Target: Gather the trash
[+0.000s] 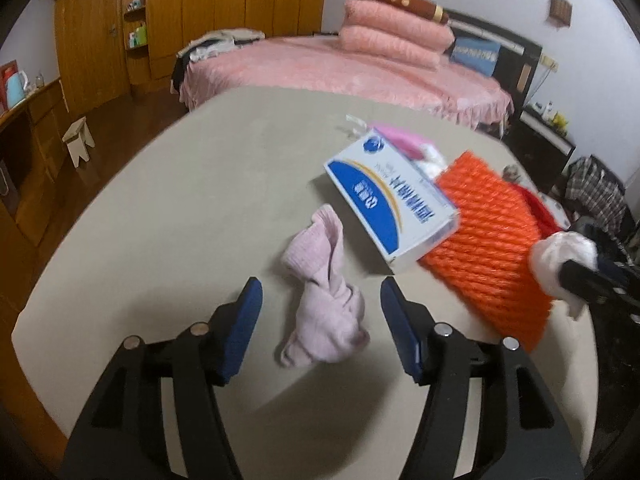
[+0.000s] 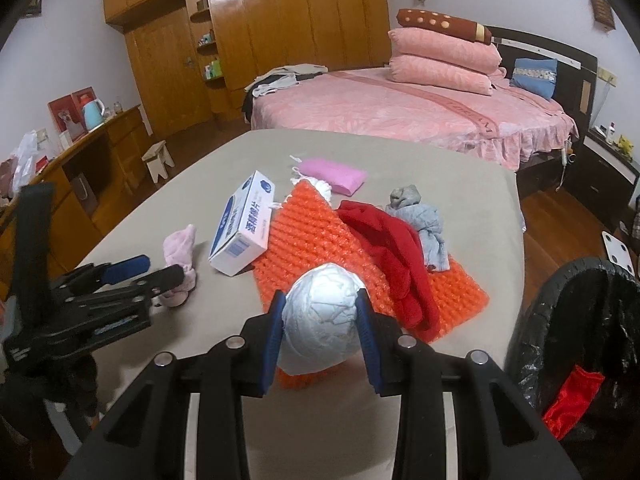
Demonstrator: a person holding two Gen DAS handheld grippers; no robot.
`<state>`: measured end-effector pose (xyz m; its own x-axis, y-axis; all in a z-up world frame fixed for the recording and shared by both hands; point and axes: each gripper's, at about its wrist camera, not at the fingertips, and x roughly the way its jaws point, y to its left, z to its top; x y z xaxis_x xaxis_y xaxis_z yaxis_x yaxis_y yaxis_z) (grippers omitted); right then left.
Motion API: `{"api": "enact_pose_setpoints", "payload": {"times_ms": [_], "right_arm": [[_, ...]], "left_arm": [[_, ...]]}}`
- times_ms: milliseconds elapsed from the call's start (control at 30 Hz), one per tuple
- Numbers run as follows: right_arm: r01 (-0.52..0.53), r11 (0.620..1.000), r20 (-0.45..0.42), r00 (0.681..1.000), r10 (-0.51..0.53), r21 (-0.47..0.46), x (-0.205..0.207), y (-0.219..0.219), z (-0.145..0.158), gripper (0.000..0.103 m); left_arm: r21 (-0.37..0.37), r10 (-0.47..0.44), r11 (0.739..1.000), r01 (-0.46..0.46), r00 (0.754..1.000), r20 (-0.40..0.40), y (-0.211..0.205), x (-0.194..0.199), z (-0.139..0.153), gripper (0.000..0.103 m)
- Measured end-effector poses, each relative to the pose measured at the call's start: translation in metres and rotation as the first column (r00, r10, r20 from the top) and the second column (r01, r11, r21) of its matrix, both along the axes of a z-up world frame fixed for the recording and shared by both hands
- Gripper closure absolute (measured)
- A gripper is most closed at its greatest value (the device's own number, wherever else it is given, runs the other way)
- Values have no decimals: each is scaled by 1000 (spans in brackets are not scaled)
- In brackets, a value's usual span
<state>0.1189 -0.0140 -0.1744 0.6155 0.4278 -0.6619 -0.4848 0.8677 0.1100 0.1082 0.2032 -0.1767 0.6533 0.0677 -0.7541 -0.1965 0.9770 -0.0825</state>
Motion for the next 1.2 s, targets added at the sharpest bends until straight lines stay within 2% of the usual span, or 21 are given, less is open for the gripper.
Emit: {"api": "enact_pose_setpoints", "payload": {"times_ms": [33,67,133,233,433,733,967,1200], "right_arm": [[0,1000,0,1000,0,0,0,0,0,68],[-1,1000,2,1000,1,-1,0,0,1,68],[-2,1000,12,1000,2,-1,-1,-1,3,68],[1,1000,16,1000,-1,9,1,-4,7,68],[17,998,46,999,-19,53,0,-13,28,68],[63,993,114,991,-75,103,-5,-49,70,68],[141,985,149,977,-155,99,-14,-99,86,67],[265,960,152,949,-276,92,-21,-164,87,67]], "left_arm": [[-9,-7,1000,7,1000,-16,0,2,-4,68],[-24,-17,1000,16,999,-38,-1,4,-9,69],[-18,-17,1000,16,999,-30,-3,2,-11,71],[-20,-9,1000,9,1000,-2,-4,-7,-3,71],[-11,-9,1000,10,996,84,-13,-22,35,71],[9,-100,995,99,980,173,-61,-16,89,71],[1,-204,978,208,958,203,-115,-4,104,71],[-3,-328,941,338,917,227,-182,9,108,71]]}}
